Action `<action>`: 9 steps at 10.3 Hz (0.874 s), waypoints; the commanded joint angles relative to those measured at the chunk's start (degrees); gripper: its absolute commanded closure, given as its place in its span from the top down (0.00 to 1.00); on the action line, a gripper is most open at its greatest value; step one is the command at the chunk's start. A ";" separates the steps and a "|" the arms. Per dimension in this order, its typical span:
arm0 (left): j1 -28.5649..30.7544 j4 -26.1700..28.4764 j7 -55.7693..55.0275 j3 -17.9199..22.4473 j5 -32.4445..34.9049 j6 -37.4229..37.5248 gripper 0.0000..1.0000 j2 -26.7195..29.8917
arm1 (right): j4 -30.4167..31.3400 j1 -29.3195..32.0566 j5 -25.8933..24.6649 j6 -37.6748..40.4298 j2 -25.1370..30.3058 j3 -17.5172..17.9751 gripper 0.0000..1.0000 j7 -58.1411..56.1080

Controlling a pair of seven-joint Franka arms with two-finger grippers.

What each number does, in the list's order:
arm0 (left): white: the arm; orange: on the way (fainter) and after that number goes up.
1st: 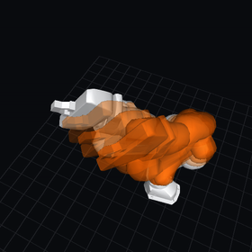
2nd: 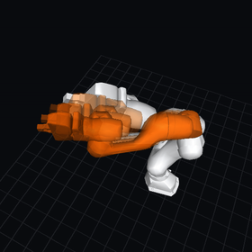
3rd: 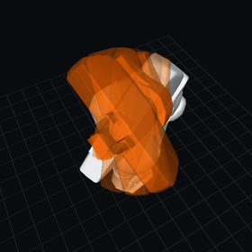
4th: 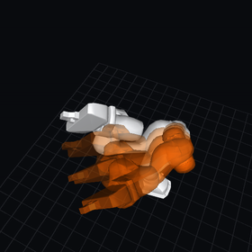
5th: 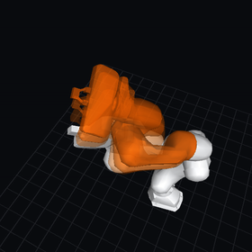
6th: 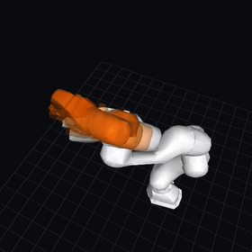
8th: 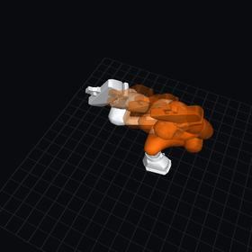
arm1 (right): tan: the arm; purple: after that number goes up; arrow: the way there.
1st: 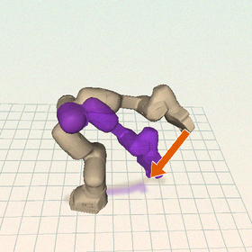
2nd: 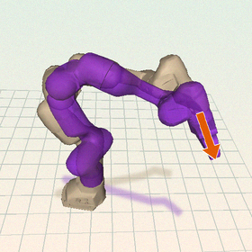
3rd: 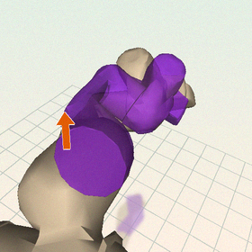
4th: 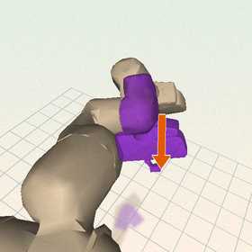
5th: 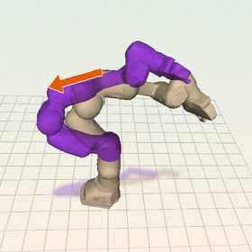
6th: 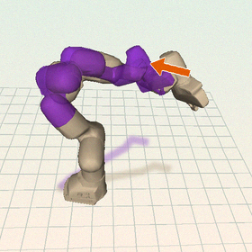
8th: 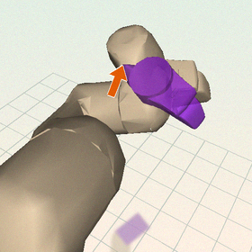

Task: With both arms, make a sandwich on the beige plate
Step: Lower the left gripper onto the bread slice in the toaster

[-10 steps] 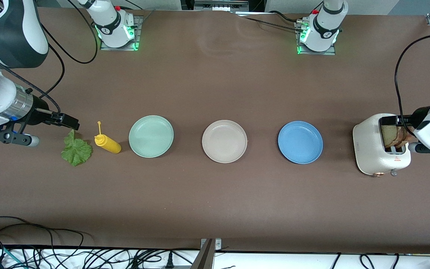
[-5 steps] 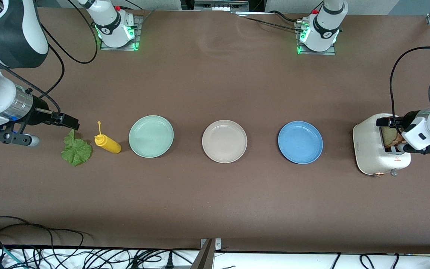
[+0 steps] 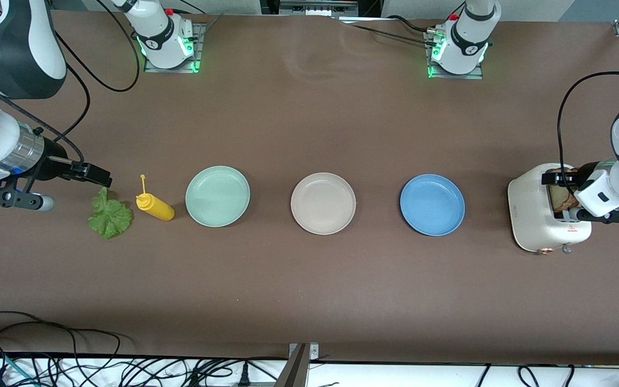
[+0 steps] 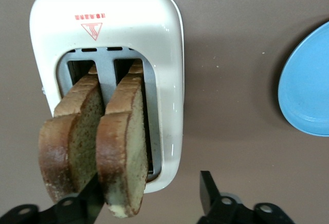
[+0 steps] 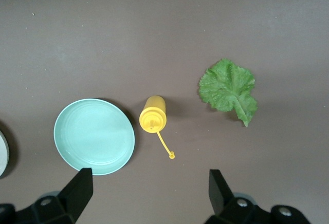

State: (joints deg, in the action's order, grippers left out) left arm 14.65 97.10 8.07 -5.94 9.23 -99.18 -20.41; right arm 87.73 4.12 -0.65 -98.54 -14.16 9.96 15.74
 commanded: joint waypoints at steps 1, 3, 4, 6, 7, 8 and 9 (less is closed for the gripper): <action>0.46 1.07 0.81 -0.48 2.10 -0.93 0.65 0.72 | -1.33 0.63 1.00 0.37 -0.69 0.41 1.00 -0.98; 1.17 0.99 0.89 -0.39 2.10 -0.93 0.20 0.55 | -1.33 0.63 1.00 0.37 -0.69 0.41 1.00 -0.98; 1.17 0.99 0.98 -0.39 2.19 -0.76 0.08 0.63 | -1.33 0.63 1.00 0.37 -0.69 0.41 1.00 -1.07; 1.26 0.46 2.73 -0.39 2.37 -0.49 0.00 0.72 | -1.33 0.63 1.00 0.37 -0.69 0.41 1.00 -0.98; 1.26 0.37 3.00 -0.39 2.37 -0.23 0.00 0.98 | -1.33 0.63 1.00 0.37 -0.69 0.41 1.00 -1.07; 1.26 0.20 3.61 -0.39 2.45 0.47 0.00 1.25 | -1.33 0.72 1.00 0.37 -0.69 0.41 1.00 -1.07; 1.26 -0.15 4.14 -0.22 2.46 0.91 0.00 1.94 | -1.33 0.72 1.00 0.37 -0.69 0.41 1.00 -1.07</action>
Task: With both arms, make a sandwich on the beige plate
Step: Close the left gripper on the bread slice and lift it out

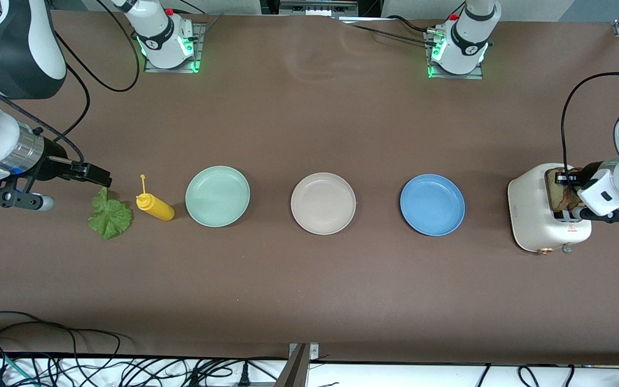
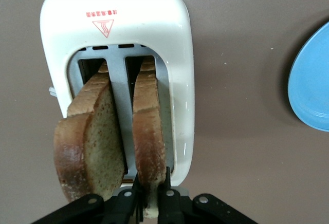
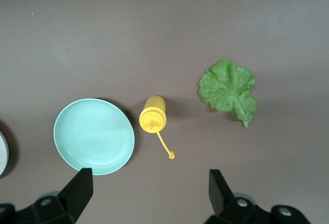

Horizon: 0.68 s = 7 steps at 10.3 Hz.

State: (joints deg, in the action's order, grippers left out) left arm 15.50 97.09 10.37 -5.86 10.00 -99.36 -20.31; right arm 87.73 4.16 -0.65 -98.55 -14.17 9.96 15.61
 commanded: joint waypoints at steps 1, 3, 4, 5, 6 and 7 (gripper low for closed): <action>0.41 -0.41 2.19 -0.29 1.69 2.40 0.00 3.08 | -1.33 0.68 1.00 0.37 -0.68 0.41 1.00 -0.93; 0.23 -3.38 2.20 -0.99 1.61 7.48 0.00 5.71 | -1.33 0.68 1.00 0.28 -0.68 0.41 1.00 -0.93; -0.38 -6.96 2.72 -1.61 1.61 12.03 0.00 6.25 | -1.33 0.68 1.00 0.37 -0.68 0.41 1.00 -0.93; -0.56 -11.00 3.51 -4.05 1.69 16.17 0.00 6.34 | -1.33 0.68 1.00 0.37 -0.68 0.41 1.00 -0.93; -0.65 -14.87 3.17 -6.68 1.69 20.65 0.00 6.34 | -1.33 0.68 1.00 0.37 -0.68 0.41 1.00 -0.93; -0.65 -17.26 2.81 -9.76 1.43 23.30 0.00 6.34 | -1.33 0.59 1.09 0.37 -0.68 0.41 1.00 -0.93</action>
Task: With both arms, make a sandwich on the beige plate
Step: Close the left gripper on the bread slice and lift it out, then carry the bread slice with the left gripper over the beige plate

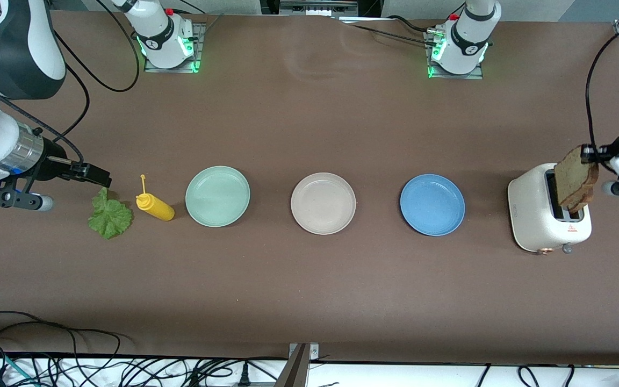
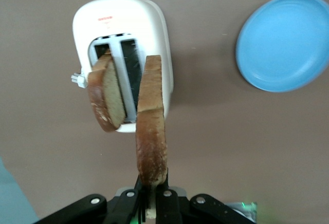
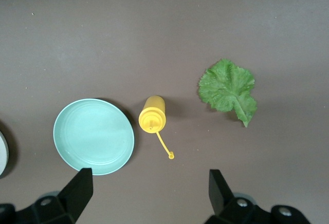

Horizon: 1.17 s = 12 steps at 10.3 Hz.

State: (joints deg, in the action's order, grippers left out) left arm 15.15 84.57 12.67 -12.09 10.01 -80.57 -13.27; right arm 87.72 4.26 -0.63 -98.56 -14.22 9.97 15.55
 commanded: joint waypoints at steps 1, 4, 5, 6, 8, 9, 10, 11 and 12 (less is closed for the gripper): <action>-0.30 -5.37 -0.79 -6.95 1.51 4.80 0.00 -0.71 | -1.32 0.57 0.98 0.38 -0.63 0.40 1.00 -0.88; -1.35 -5.38 -7.27 -17.41 0.54 4.37 0.00 -1.93 | -1.32 0.57 0.98 0.38 -0.63 0.40 1.00 -0.79; -3.09 -5.38 -9.48 -18.75 -1.20 4.37 0.00 -3.24 | -1.32 0.49 0.98 0.38 -0.63 0.40 1.00 -0.88; -5.81 -5.38 -9.94 -18.85 -3.57 3.76 0.00 -4.74 | -1.32 0.57 1.07 0.38 -0.63 0.40 1.00 -0.88; -7.24 -5.38 -10.03 -18.85 -11.28 0.78 0.00 -8.60 | -1.32 0.57 0.98 0.29 -0.63 0.40 1.00 -0.88; -7.24 -5.29 -11.25 -18.76 -16.20 -1.33 0.00 -10.01 | -1.32 0.57 0.98 0.38 -0.63 0.40 1.00 -0.88; -7.16 -5.38 -11.69 -18.76 -21.99 -2.48 0.00 -12.81 | -1.32 0.57 0.98 0.38 -0.63 0.40 1.00 -0.88; -7.24 -5.38 -11.61 -18.68 -27.44 -3.97 0.00 -15.19 | -1.32 0.57 0.98 0.38 -0.63 0.40 1.00 -1.23; -7.24 -5.38 -11.52 -18.68 -31.15 -7.12 0.00 -17.30 | -1.32 0.57 0.98 0.38 -0.72 0.40 1.00 -1.23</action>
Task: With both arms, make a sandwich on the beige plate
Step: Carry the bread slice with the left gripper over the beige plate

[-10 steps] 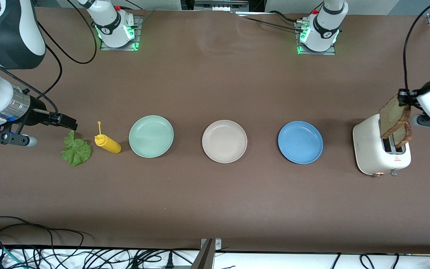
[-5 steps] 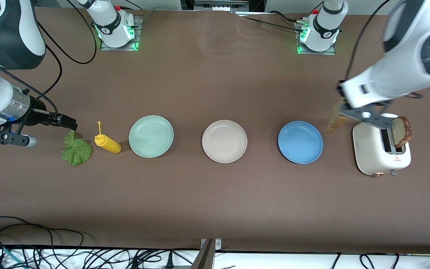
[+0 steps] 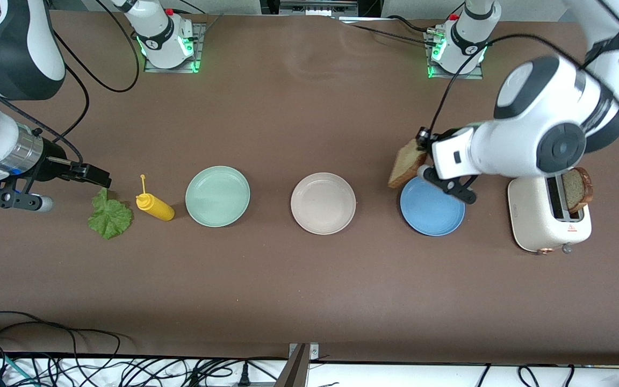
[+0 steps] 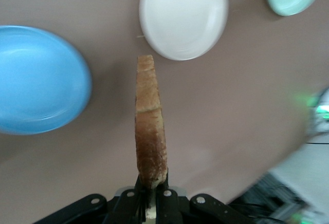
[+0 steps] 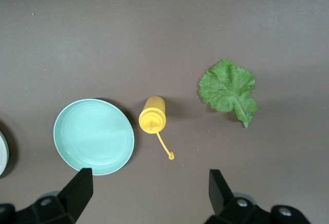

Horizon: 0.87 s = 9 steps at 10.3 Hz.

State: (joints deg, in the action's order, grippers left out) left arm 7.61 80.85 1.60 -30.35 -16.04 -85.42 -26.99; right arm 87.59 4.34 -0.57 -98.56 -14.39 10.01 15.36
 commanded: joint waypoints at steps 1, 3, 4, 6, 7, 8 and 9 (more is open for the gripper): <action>-0.05 -1.66 0.06 -0.42 -9.41 -5.60 0.00 -6.55 | -1.19 0.49 0.92 0.39 -0.46 0.36 1.00 -1.03; -1.01 -1.14 0.42 -0.42 -19.09 -12.29 0.00 -13.05 | -1.19 0.49 0.92 0.39 -0.46 0.36 1.00 -1.03; -1.02 -0.79 2.51 -0.50 -20.16 -13.36 0.00 -14.65 | -1.19 0.49 0.92 0.39 -0.46 0.36 1.00 -1.21; -1.72 1.05 10.92 -0.42 -26.48 -17.12 0.00 -19.21 | -1.19 0.49 0.92 0.39 -0.55 0.36 1.00 -1.30; -1.81 2.28 18.36 -0.42 -26.76 -18.89 0.00 -21.67 | -1.19 0.49 0.92 0.39 -0.55 0.36 1.00 -1.30; -1.90 2.46 26.27 -0.42 -27.46 -20.21 0.00 -24.92 | -1.19 0.58 0.92 0.39 -0.55 0.36 1.00 -1.30; -2.07 2.55 29.92 -0.33 -27.73 -20.92 0.00 -26.25 | -1.19 0.58 0.92 0.39 -0.46 0.36 1.00 -1.30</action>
State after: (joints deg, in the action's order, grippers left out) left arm 5.49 83.78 24.30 -30.34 -41.14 -105.30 -50.58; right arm 87.47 4.36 -0.56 -98.56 -14.53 10.00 15.01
